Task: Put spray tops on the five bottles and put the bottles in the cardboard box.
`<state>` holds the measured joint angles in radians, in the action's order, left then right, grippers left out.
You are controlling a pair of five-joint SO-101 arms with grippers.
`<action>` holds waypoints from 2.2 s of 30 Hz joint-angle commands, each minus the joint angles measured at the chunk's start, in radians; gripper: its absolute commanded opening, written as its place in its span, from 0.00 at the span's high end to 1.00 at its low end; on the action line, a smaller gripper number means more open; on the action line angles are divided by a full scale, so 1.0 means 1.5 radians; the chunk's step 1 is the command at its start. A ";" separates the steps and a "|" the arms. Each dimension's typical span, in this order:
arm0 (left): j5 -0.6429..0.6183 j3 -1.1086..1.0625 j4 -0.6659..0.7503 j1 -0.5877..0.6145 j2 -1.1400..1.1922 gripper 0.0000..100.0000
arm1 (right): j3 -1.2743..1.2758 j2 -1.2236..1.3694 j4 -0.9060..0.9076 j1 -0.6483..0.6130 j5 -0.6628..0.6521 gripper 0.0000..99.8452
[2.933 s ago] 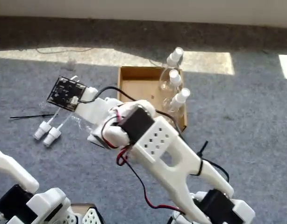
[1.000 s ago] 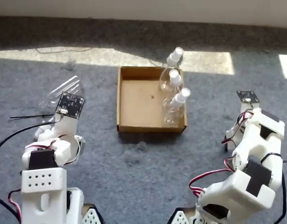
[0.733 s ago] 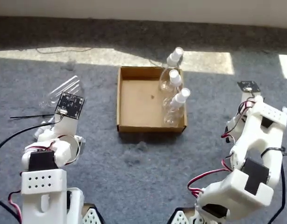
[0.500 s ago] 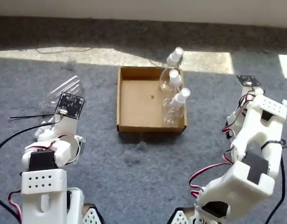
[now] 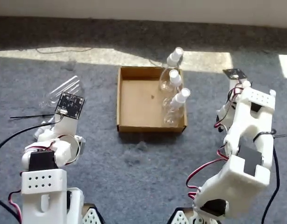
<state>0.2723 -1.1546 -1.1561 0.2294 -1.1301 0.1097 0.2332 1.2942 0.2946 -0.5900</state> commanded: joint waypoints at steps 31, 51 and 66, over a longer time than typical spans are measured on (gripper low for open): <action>-0.002 0.010 0.010 -0.010 -0.010 0.83 | -0.052 0.077 -0.016 0.041 -0.044 0.93; 0.136 0.448 -0.099 0.236 0.406 0.84 | -0.017 -0.127 0.015 0.042 -0.019 1.00; 0.196 0.499 0.001 0.244 0.695 0.84 | 0.304 -0.496 -0.047 -0.009 -0.015 1.00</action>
<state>0.5286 -0.4519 -1.2037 0.5777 -0.1036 0.5163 -0.3682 1.2451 0.2977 -0.6252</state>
